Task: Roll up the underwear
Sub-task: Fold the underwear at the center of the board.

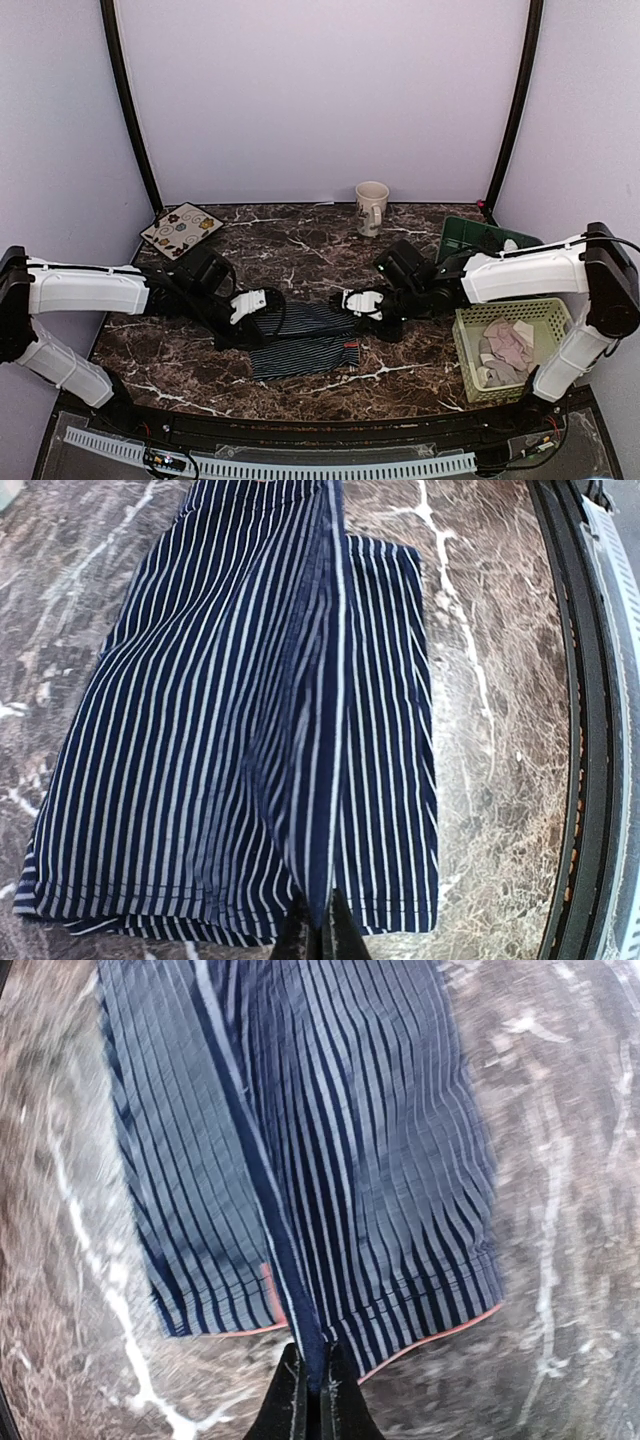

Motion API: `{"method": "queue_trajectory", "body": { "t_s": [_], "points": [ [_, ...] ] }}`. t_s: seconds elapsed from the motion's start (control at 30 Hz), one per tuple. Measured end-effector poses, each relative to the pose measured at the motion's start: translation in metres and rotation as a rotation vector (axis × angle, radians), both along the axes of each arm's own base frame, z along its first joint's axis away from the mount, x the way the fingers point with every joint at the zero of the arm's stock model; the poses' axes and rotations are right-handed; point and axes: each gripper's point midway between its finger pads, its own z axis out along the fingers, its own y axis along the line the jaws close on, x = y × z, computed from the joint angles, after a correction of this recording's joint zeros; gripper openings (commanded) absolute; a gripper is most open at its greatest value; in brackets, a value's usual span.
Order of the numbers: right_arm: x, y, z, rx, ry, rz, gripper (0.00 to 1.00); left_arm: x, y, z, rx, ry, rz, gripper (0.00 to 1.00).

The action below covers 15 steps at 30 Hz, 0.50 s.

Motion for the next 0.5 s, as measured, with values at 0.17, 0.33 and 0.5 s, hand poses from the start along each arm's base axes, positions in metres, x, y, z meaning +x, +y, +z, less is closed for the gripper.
{"method": "queue_trajectory", "body": {
  "t_s": [0.17,0.33,0.5],
  "points": [
    [-0.032,-0.01,-0.03,-0.061,0.032,0.068,0.05,-0.012,-0.003,-0.013,0.03,0.026,-0.033,0.0],
    [-0.044,-0.006,-0.034,-0.062,0.035,0.096,0.05,-0.02,0.001,-0.023,0.056,0.039,-0.046,0.0],
    [-0.047,-0.005,-0.035,-0.062,0.038,0.098,0.01,-0.022,0.005,-0.026,0.078,0.04,-0.047,0.0]
  ]
}}
